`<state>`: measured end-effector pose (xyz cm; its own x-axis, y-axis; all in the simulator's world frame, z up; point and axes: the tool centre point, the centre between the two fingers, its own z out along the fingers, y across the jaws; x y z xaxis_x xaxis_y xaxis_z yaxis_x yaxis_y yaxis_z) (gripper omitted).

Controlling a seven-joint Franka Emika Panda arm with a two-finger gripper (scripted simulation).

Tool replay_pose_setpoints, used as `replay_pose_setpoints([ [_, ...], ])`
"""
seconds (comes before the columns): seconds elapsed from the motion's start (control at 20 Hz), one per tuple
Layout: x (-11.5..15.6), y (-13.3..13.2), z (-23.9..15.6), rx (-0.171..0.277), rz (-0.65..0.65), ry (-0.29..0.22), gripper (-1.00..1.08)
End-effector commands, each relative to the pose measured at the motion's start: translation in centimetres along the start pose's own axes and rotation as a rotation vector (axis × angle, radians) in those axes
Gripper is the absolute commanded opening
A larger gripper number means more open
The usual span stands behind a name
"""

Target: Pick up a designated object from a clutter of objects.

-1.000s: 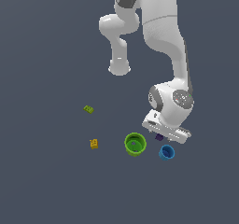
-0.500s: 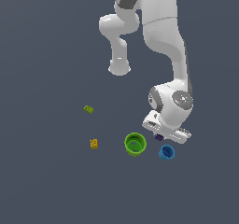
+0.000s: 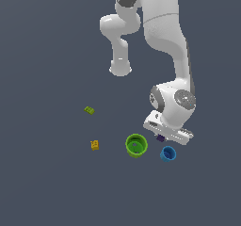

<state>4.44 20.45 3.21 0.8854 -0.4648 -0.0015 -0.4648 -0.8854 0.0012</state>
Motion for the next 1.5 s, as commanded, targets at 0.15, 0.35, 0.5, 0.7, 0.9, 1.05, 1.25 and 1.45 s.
replay_pose_setpoints([
  [0.15, 0.8, 0.2, -3.0, 0.001, 0.000, 0.001, -1.00],
  [0.35, 1.8, 0.4, -6.3, 0.001, 0.001, 0.001, -1.00],
  [0.5, 2.6, 0.7, -9.3, 0.001, 0.001, 0.001, -1.00],
  [0.7, 3.9, 1.0, -13.8, 0.001, 0.002, 0.001, -1.00],
  [0.9, 5.2, 1.3, -18.3, 0.001, 0.002, 0.002, -1.00],
  [1.05, 6.1, 1.5, -21.5, 0.000, 0.002, 0.002, -1.00],
  [1.25, 7.3, 1.7, -25.7, 0.000, 0.002, 0.002, -1.00],
  [1.45, 8.5, 1.8, -29.5, 0.000, 0.002, 0.002, -1.00],
])
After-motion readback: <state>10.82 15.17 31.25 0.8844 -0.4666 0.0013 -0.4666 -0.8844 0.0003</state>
